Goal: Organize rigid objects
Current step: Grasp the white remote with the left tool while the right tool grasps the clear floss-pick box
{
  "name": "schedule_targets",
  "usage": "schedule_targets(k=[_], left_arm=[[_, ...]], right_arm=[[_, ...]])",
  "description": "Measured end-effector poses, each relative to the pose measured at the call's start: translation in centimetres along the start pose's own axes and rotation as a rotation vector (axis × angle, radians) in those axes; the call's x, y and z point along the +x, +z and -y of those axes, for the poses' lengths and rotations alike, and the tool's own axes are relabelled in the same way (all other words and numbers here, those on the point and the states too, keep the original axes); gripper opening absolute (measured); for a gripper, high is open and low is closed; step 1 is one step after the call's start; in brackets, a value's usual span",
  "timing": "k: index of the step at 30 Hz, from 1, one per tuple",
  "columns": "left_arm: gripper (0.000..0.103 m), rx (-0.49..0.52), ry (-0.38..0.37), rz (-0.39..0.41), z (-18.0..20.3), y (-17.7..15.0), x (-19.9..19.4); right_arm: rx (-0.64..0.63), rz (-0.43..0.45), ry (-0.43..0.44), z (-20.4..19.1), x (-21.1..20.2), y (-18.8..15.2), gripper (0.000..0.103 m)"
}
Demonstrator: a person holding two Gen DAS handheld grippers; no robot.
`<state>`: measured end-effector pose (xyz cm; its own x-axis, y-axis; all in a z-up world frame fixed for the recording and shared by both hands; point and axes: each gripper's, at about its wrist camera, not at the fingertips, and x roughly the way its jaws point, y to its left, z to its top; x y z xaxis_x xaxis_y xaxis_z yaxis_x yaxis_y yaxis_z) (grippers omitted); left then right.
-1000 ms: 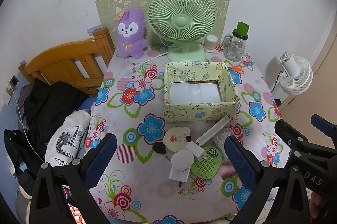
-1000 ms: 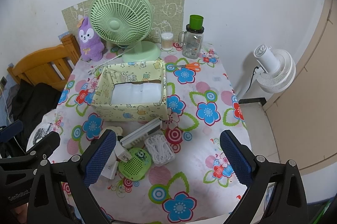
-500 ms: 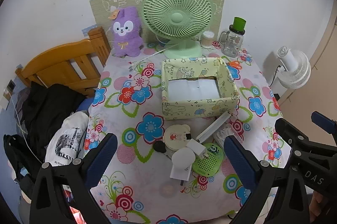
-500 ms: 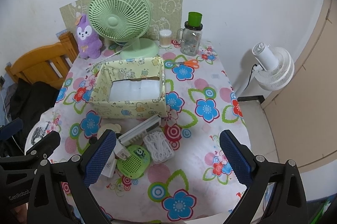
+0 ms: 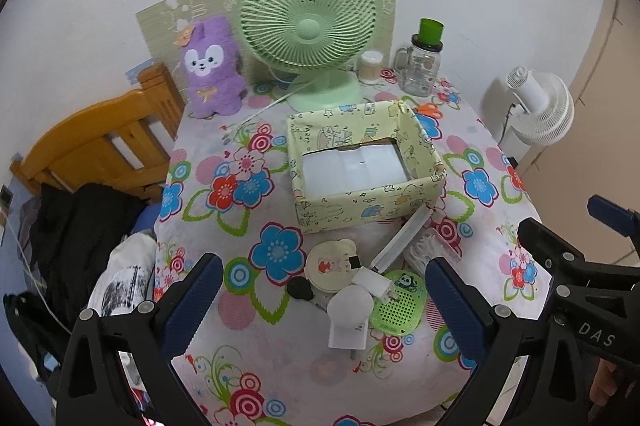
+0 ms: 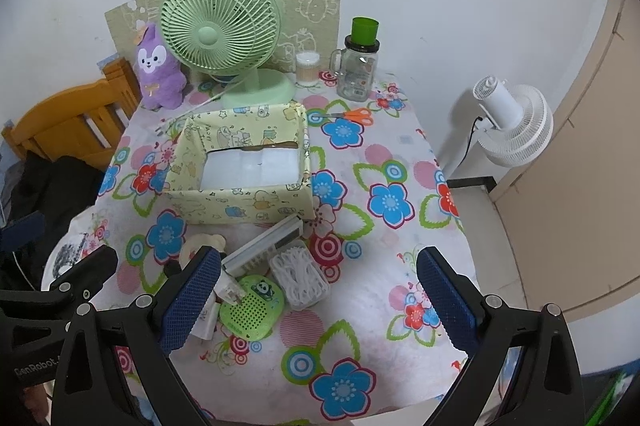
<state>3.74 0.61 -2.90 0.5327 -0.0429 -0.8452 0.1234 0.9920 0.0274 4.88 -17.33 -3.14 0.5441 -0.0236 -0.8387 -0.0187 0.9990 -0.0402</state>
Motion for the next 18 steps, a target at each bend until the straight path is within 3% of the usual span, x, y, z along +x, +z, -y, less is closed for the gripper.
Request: schedule_targets(k=[8,18], left_arm=[[0.102,0.067,-0.038,-0.023,0.6,0.7,1.7],[0.102,0.119,-0.072,-0.076,1.8,1.1,6.1]], right_arm=[[-0.012,-0.017,-0.012,0.0,1.3,0.2,0.099],[-0.040,-0.082,0.048,1.2,5.9,-0.1,0.099]])
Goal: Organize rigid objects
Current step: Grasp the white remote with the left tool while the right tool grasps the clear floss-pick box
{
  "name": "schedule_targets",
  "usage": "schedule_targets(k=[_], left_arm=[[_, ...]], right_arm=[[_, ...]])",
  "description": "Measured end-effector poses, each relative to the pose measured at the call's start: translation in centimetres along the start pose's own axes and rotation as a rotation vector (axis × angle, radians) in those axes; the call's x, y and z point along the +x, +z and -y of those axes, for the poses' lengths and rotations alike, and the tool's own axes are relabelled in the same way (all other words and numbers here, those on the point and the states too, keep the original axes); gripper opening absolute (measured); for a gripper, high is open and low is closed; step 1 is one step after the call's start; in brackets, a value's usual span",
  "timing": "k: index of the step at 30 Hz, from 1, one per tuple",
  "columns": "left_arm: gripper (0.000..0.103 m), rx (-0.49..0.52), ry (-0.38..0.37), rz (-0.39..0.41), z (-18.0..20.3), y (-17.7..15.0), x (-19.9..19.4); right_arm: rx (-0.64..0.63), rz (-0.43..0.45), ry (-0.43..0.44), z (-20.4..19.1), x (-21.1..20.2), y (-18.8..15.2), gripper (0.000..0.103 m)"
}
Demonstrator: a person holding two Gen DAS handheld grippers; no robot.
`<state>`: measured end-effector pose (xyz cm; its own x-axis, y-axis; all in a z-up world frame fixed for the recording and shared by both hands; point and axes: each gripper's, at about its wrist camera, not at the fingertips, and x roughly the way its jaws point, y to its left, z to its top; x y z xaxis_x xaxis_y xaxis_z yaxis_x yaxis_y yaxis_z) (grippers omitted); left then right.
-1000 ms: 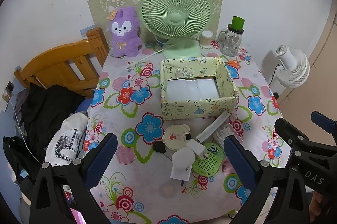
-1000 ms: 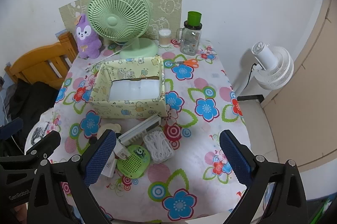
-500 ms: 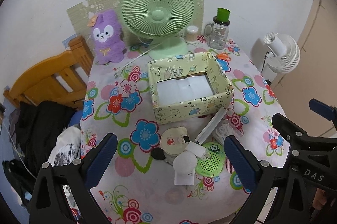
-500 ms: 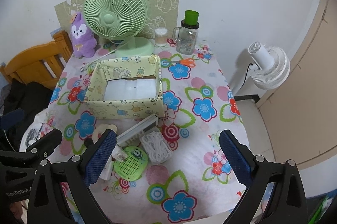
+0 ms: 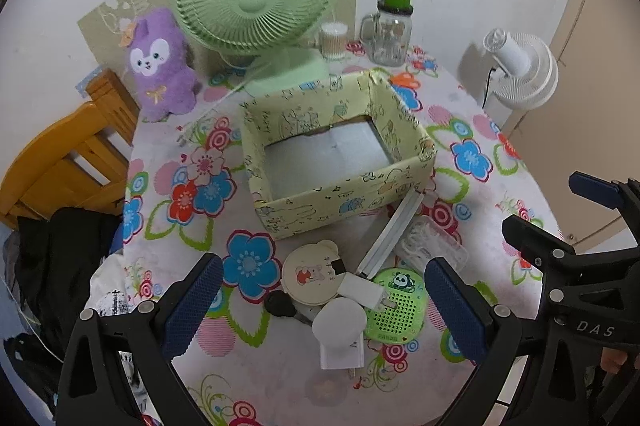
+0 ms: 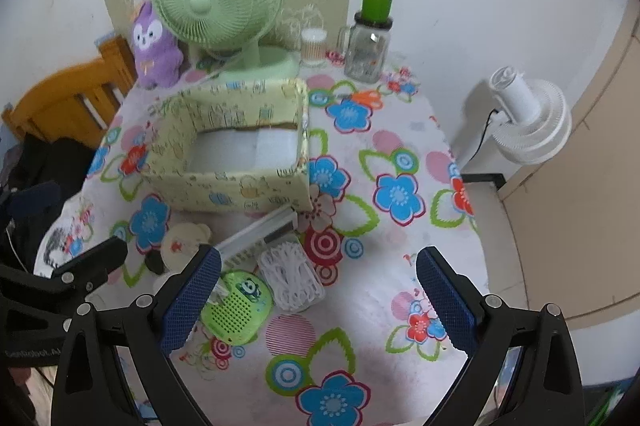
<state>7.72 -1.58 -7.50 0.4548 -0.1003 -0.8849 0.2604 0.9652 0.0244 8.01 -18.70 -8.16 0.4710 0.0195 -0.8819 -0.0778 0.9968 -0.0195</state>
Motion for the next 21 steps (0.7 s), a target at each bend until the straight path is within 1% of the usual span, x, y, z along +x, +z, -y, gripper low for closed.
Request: schedule_targets(k=[6,10,15,18,21], left_arm=[[0.100,0.047,-0.015,-0.049,0.9,0.3,3.1],[0.100,0.074,-0.027,-0.077,1.3,0.4,4.7],[0.100,0.141,-0.017,-0.107,1.8,0.8,6.8],[0.098,0.166,-0.039,-0.137,1.8,0.9,8.1],[0.097,0.208,-0.041,-0.156,2.3,0.8,9.2]], right_arm=[[-0.027,-0.049,-0.001,0.6,3.1,-0.2,0.099],[-0.038,-0.078,0.020,1.0,4.9,-0.4,0.097],[-0.054,-0.116,0.034,1.2,7.1,-0.6,0.097],[-0.070,-0.140,0.038,1.2,8.4,-0.9,0.097],[-0.081,-0.158,0.045,1.3,9.4,-1.4,0.097]])
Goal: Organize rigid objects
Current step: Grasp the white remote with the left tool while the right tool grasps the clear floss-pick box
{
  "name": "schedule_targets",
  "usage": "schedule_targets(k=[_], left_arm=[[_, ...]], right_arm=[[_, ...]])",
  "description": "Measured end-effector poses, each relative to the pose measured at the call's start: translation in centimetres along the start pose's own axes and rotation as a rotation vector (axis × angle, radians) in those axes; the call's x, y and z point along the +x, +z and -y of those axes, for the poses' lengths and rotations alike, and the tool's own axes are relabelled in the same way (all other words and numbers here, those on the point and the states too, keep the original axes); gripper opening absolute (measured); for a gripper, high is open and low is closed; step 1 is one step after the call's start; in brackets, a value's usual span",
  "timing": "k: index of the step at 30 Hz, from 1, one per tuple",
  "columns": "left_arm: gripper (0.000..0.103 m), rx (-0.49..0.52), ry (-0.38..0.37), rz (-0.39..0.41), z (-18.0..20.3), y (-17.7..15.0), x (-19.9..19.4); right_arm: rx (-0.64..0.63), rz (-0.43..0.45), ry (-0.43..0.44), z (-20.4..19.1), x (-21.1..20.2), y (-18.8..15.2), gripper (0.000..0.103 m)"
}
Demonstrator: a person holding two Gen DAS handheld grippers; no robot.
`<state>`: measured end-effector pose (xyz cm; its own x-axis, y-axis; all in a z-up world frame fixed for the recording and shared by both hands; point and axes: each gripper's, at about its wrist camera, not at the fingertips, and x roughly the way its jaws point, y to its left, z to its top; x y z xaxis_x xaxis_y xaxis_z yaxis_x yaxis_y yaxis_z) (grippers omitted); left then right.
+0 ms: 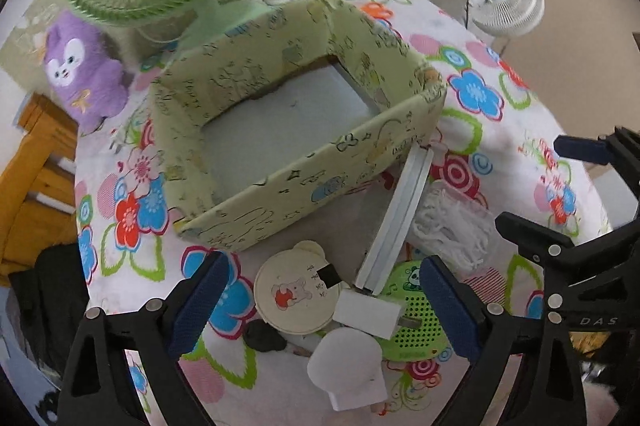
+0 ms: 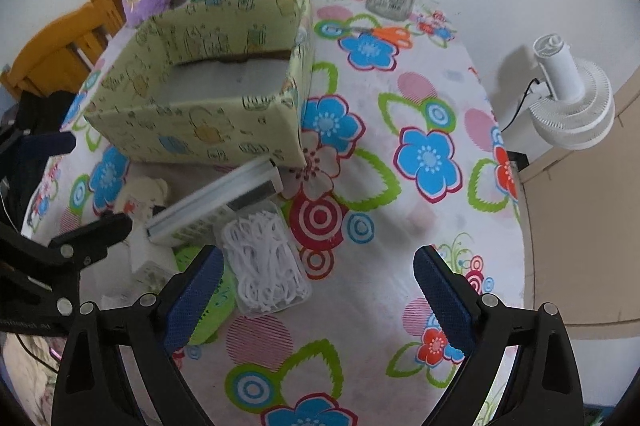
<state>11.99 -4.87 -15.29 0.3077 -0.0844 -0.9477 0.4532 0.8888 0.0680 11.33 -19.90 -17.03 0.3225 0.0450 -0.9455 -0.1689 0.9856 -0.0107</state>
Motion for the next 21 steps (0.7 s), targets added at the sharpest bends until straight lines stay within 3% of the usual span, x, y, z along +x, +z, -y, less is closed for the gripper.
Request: schedule_targets(k=[8,21], left_arm=[[0.093,0.105,0.004,-0.052,1.6,0.1,2.6],[0.076,0.156,-0.044,-0.114,3.4,1.3,6.2]], right_arm=[[-0.057,-0.026,0.026,-0.1,1.8,-0.5,0.095],[-0.104,-0.061,0.076,-0.6,3.8,-0.7,0.095]])
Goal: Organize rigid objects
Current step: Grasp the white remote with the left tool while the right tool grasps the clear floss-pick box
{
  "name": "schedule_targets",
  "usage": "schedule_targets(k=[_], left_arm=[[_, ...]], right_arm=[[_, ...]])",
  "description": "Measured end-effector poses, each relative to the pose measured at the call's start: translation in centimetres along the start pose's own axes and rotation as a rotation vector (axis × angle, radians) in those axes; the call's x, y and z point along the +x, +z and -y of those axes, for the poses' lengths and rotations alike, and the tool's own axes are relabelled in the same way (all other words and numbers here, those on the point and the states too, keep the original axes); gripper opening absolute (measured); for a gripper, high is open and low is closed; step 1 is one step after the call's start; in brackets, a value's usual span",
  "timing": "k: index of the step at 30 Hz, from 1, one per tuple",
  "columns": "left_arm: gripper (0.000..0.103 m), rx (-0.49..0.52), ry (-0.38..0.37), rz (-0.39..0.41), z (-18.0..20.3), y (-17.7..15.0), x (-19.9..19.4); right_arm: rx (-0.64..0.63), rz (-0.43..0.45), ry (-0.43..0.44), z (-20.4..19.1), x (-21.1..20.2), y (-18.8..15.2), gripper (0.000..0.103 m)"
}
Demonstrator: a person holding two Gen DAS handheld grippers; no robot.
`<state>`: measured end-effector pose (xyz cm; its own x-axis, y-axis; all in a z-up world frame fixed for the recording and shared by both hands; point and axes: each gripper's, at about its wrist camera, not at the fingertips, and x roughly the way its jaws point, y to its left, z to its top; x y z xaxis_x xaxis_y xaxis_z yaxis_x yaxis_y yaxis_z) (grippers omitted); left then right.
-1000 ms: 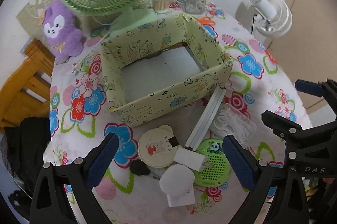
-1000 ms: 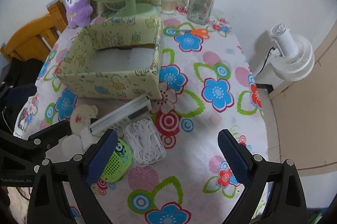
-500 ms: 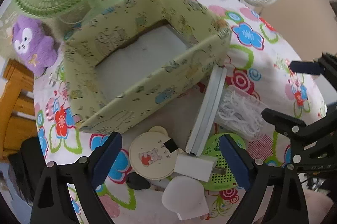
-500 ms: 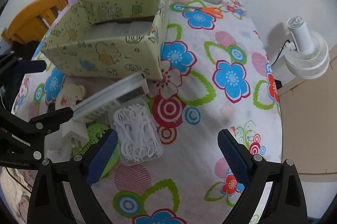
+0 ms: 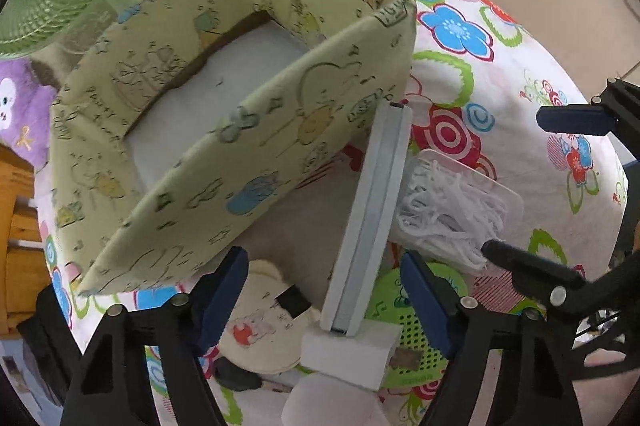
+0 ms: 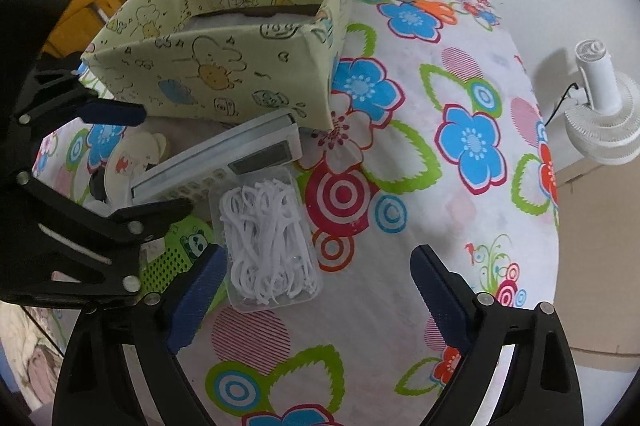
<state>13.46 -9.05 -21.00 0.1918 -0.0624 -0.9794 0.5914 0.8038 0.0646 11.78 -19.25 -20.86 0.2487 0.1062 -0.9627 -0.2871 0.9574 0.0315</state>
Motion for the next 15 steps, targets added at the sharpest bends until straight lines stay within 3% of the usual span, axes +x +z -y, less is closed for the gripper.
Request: schedule_targets(k=[4,15], left_arm=[[0.064,0.000,-0.013,-0.029,0.2,0.7,1.2],[0.044,0.029,-0.034,-0.070,1.1,1.8,3.9]], right_arm=[[-0.002,-0.013,0.019,-0.2,0.6,0.0,0.095],[-0.015,-0.043,0.056,-1.1,2.5,0.4,0.094]])
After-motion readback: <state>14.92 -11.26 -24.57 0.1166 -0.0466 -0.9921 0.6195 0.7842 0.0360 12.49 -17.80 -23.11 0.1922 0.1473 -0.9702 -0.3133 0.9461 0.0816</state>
